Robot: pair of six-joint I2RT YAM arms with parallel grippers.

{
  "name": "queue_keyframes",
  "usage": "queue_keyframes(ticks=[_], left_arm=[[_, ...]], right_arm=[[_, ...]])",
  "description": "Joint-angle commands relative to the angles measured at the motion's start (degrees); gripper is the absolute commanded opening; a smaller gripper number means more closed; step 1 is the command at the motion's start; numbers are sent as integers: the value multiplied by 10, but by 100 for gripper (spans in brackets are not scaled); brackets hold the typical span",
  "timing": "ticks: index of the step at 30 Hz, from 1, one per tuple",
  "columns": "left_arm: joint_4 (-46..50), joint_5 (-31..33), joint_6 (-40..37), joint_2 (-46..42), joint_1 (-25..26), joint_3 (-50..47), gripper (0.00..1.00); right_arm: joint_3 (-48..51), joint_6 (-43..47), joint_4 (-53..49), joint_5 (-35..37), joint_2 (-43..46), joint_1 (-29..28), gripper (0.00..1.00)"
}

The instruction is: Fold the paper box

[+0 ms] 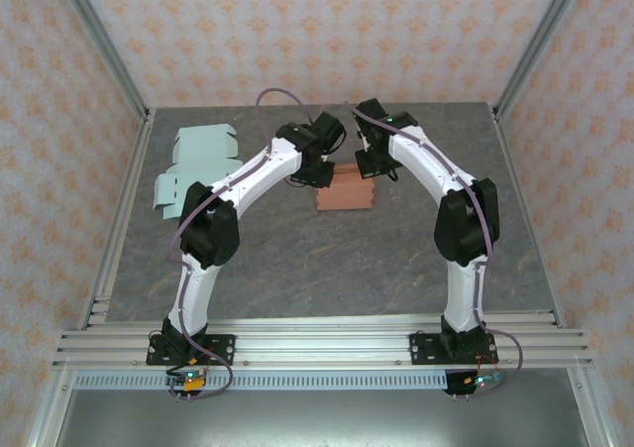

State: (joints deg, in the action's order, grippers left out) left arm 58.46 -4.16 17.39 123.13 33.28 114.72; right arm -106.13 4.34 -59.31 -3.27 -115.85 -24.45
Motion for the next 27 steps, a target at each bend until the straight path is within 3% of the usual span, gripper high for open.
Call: queue_keyframes(ticks=[1, 15, 27], left_arm=[[-11, 0, 16, 11, 4, 0, 11], [-62, 35, 62, -32, 9, -74, 10], [-97, 3, 88, -50, 10, -109, 8]], right_arm=[[-51, -27, -87, -25, -31, -7, 6], [-94, -85, -145, -71, -57, -7, 9], [-97, -178, -102, -115, -57, -7, 9]])
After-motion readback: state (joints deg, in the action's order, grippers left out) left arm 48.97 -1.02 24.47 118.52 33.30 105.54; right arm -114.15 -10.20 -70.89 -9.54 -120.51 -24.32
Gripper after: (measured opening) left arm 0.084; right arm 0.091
